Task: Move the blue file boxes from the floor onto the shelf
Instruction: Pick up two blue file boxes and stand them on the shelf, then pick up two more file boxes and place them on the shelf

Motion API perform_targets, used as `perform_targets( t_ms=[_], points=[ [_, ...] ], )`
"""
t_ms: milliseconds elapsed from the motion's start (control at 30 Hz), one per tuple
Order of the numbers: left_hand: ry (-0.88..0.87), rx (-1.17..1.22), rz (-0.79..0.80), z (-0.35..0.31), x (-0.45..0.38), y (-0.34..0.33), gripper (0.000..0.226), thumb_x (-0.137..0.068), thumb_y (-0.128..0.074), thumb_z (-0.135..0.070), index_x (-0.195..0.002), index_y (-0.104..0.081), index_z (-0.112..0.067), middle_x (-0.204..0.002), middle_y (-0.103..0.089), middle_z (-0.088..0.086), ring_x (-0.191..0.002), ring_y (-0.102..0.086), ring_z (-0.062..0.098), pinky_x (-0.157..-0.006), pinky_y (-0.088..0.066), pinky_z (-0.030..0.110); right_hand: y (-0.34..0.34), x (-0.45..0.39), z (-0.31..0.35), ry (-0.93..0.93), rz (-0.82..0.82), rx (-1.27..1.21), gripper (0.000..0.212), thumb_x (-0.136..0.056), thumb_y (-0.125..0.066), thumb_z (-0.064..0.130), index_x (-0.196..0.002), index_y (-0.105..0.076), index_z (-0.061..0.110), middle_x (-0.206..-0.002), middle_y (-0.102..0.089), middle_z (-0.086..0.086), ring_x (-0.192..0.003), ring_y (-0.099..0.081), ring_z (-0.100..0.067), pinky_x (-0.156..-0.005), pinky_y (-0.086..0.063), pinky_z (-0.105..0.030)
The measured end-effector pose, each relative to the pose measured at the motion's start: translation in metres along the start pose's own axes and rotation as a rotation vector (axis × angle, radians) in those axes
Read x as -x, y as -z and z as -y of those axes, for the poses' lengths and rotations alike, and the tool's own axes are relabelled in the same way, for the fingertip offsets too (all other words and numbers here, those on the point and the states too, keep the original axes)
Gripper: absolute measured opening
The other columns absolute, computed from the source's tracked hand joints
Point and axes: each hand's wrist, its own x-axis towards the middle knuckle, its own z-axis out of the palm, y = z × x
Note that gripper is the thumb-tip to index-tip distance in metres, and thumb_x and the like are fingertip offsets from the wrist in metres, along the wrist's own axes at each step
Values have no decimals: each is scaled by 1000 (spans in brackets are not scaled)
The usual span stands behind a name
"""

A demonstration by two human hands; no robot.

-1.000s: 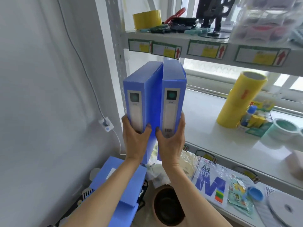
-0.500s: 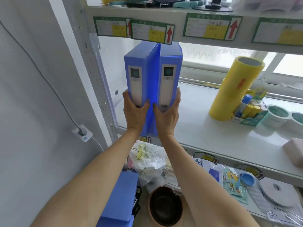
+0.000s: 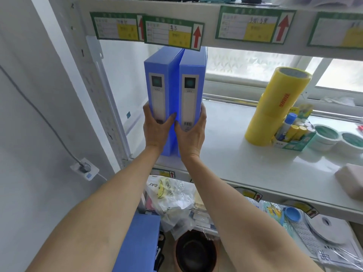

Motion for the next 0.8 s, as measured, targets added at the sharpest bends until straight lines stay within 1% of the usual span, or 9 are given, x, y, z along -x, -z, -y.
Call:
perform_targets(
  t_ms=[200,300,367,467,500,567,633,700,800],
  points=[
    [35,-15,76,4,0,11,81,-74,-76,-48,-136,-32,-22,-130,-58,3,-98,-69,27,-79,-61,45,5,2,-2,-44,36,38,94,-81,-78,21,-153,-17,21,-156,-30,0,-139,-35,-16,-96,-38,-21],
    [56,-10,86,6,4,14,83,-75,-77,-44,-140,-30,-22,-131,-57,4,-97,-68,20,-83,-60,42,12,6,-8,-27,38,56,97,-79,-80,23,-153,-17,18,-158,-27,-1,-143,-31,-17,-99,-33,-19],
    [64,-29,78,6,9,18,84,-76,-77,-42,-142,-30,-21,-134,-54,3,-106,-62,16,-89,-57,36,17,11,-11,-37,46,71,99,-79,-81,25,-153,-17,17,-159,-25,-1,-145,-29,-17,-100,-30,-16],
    [85,-70,59,6,22,26,90,-76,-75,-48,-147,-27,-22,-150,-42,-1,-132,-46,14,-101,-44,29,28,23,-9,-22,26,95,98,-78,-81,30,-153,-20,14,-158,-27,-1,-143,-32,-16,-96,-25,1],
    [96,-77,32,6,29,29,88,-77,-73,-49,-147,-28,-21,-152,-40,0,-134,-45,15,-102,-43,29,31,30,-7,-15,4,103,95,-78,-80,31,-152,-23,15,-156,-31,0,-140,-36,-15,-96,-29,0],
    [93,-45,-76,2,47,39,71,-82,-68,-46,-139,-39,-13,-139,-52,1,-120,-55,12,-96,-47,26,38,51,-1,8,-60,123,77,-79,-78,33,-143,-37,18,-138,-47,5,-125,-51,-14,-99,-43,-25],
    [70,14,-231,1,68,55,47,-87,-61,-38,-119,-49,-5,-103,-62,-3,-88,-60,3,-80,-52,26,42,80,5,67,-84,142,49,-82,-74,31,-123,-52,17,-111,-53,9,-99,-58,-12,-92,-47,-42],
    [87,61,-353,9,94,77,26,-92,-57,-26,-104,-50,-4,-78,-56,-8,-67,-53,4,-68,-49,28,39,114,3,147,-7,157,31,-84,-71,26,-108,-57,15,-98,-55,6,-84,-57,-13,-84,-46,-41],
    [221,85,-518,48,142,119,9,-94,-51,-21,-93,-47,-13,-71,-52,-1,-62,-47,15,-62,-42,27,25,171,-17,222,244,228,22,-85,-68,24,-104,-59,16,-95,-59,3,-79,-57,-15,-80,-43,-37]
  ],
)
